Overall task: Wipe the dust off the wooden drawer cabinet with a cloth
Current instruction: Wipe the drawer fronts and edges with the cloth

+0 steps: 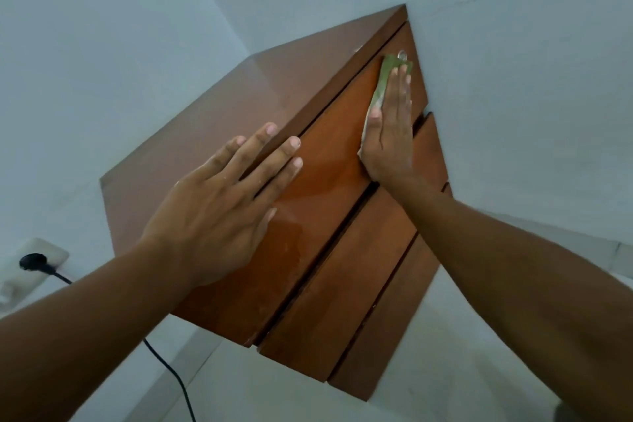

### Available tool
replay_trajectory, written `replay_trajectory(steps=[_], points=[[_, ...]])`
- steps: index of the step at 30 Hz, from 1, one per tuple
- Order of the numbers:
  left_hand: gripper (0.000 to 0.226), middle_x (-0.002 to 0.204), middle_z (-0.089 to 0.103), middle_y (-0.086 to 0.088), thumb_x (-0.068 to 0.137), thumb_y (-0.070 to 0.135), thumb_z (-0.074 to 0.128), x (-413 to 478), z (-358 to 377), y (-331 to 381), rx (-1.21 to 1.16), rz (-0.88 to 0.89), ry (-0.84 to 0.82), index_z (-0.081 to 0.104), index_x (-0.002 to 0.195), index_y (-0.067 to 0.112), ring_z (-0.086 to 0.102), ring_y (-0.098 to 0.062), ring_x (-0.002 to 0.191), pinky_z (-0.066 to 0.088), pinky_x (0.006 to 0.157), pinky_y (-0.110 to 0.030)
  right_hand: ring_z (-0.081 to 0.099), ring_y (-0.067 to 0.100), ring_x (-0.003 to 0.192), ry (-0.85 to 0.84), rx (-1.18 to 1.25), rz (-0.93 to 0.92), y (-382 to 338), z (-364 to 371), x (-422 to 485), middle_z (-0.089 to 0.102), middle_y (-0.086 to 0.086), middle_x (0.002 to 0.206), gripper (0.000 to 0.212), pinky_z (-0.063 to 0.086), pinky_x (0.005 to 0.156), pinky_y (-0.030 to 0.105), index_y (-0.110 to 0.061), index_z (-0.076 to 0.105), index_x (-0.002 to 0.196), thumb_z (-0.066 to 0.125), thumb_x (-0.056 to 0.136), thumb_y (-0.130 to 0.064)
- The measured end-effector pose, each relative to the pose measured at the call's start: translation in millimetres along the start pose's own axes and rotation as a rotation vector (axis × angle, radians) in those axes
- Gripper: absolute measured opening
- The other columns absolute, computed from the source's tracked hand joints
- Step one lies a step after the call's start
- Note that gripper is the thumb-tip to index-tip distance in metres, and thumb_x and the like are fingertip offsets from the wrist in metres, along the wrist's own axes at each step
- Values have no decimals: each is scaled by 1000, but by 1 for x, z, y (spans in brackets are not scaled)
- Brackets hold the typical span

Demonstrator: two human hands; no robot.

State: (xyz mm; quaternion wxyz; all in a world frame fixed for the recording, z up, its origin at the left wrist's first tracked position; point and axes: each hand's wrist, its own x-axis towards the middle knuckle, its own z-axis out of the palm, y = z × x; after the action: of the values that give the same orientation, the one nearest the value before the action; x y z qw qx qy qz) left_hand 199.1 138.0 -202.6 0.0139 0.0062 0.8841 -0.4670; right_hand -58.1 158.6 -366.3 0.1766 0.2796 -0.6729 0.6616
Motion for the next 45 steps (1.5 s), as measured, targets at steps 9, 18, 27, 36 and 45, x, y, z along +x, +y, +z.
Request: replay_trajectory(steps=[9,18,27,36,45], points=[[65,167,-15,-13,103,43,-1,-1,-7,4,43,-28,-37,-7,160,14,-19,-34,154,1,126,-50,63,25,106,249,215,884,8,-18,27,65,5,113,39,52,97,40,-14,61,120,36,91,-11],[64,167,-20,-11,101,42,-8,-1,-11,7,100,-37,-77,-15,159,15,-20,-32,154,1,126,-49,28,17,151,-82,353,137,-128,-17,-180,32,5,161,48,29,122,38,-11,32,154,40,107,-10],[63,168,-14,-12,104,38,-1,-7,-10,10,160,-66,-47,-10,160,12,-13,-31,155,2,126,-48,24,20,152,16,227,310,-82,-2,-131,30,10,162,49,27,123,42,-10,28,156,30,108,-18],[61,170,5,-14,105,32,6,-26,0,18,196,-90,67,7,160,7,2,-31,157,10,126,-49,41,29,144,-81,371,-94,-147,-10,-306,47,15,151,42,39,116,45,3,47,142,36,101,5],[62,169,-7,-14,106,35,5,-68,15,56,264,-144,25,-3,160,5,-8,-28,157,0,127,-46,59,29,112,-49,215,-85,-91,-42,-341,66,16,121,47,52,95,39,4,63,127,46,86,19]])
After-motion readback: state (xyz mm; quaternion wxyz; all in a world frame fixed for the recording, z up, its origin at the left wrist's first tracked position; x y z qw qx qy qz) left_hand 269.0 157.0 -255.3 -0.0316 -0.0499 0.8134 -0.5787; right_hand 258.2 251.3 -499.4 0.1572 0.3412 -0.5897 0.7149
